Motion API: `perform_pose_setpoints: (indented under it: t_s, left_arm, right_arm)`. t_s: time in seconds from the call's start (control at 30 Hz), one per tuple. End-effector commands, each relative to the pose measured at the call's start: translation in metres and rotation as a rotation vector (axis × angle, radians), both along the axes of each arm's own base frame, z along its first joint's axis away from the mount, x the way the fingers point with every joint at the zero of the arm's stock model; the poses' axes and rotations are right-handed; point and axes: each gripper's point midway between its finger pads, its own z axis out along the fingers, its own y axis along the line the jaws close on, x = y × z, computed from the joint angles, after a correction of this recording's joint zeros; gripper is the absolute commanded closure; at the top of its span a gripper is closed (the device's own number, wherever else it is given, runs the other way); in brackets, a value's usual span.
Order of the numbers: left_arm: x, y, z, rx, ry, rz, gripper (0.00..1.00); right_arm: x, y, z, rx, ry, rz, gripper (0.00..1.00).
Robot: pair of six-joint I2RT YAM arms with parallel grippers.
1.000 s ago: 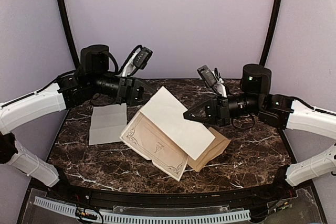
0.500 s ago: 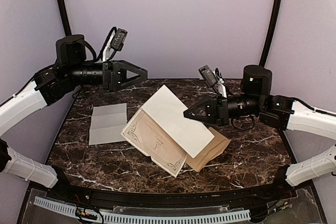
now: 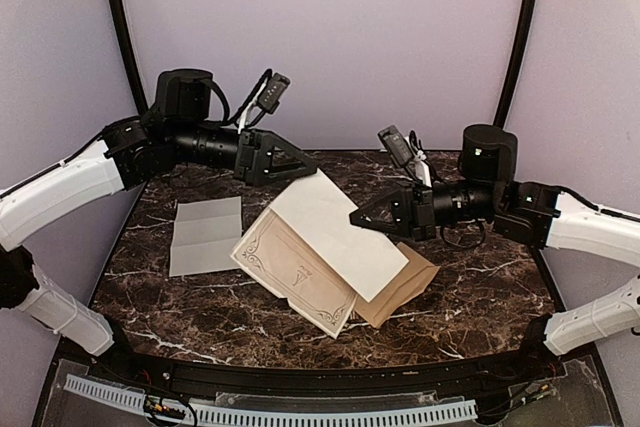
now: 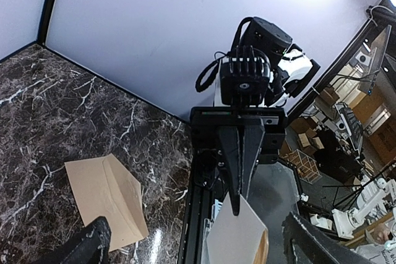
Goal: Place the letter into the envelope and seal it
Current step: Fold the letter.
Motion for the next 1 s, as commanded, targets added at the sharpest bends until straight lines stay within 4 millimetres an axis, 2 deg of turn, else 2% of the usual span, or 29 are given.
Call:
perform_pose_setpoints:
  t_s: [0.0, 0.03, 0.1, 0.2, 0.27, 0.33, 0.37, 0.43, 0.47, 0.53, 0.63, 0.7, 0.77, 0.97]
  left_arm:
    - [-0.017, -0.006, 0.010, -0.003, -0.026, -0.075, 0.04]
    - [-0.018, -0.007, 0.008, -0.001, -0.022, -0.086, 0.04]
    - [-0.023, -0.010, 0.007, -0.004, -0.016, -0.112, 0.12]
    - [-0.027, -0.011, 0.004, 0.000, -0.002, -0.140, 0.32]
    - [-0.028, -0.011, 0.001, 0.009, 0.005, -0.144, 0.39]
    - [-0.028, -0.011, -0.001, 0.016, 0.007, -0.146, 0.55]
    - [-0.029, -0.010, -0.001, 0.016, 0.008, -0.150, 0.58]
    - [-0.031, -0.010, -0.002, 0.017, 0.012, -0.159, 0.71]
    - [-0.031, -0.010, -0.002, 0.016, 0.011, -0.162, 0.82]
    - [-0.033, -0.009, -0.001, 0.015, 0.009, -0.168, 0.96]
    - [-0.031, -0.007, 0.003, 0.009, -0.017, -0.145, 1.00]
    - [-0.028, -0.006, 0.006, 0.006, -0.036, -0.123, 1.00]
    - [-0.026, -0.004, 0.008, 0.005, -0.053, -0.108, 1.00]
    - [-0.020, 0.003, 0.008, 0.026, -0.074, -0.074, 1.00]
  right_arm:
    - [-0.002, 0.000, 0.000, 0.013, -0.013, 0.001, 1.00]
    - [-0.002, 0.000, 0.001, 0.013, -0.013, 0.000, 1.00]
    - [-0.001, 0.000, 0.000, 0.011, -0.012, -0.005, 1.00]
    - [0.001, 0.001, -0.001, 0.007, -0.012, -0.013, 1.00]
    - [0.003, 0.001, -0.002, 0.006, -0.016, -0.024, 1.00]
    - [0.003, 0.002, -0.002, 0.007, -0.017, -0.025, 1.00]
    - [0.004, 0.003, -0.003, 0.005, -0.016, -0.025, 1.00]
    - [0.004, 0.004, -0.004, 0.003, -0.014, -0.022, 1.00]
    - [0.005, 0.005, -0.005, 0.001, -0.012, -0.022, 1.00]
    - [0.006, 0.005, -0.006, -0.002, -0.011, -0.022, 1.00]
    - [0.007, 0.006, -0.010, -0.015, -0.010, -0.029, 0.98]
    - [0.007, 0.006, -0.013, -0.026, -0.005, -0.029, 0.85]
    - [0.006, 0.005, -0.017, -0.037, 0.003, -0.028, 0.79]
    - [0.009, -0.003, -0.030, -0.082, 0.007, -0.063, 0.80]
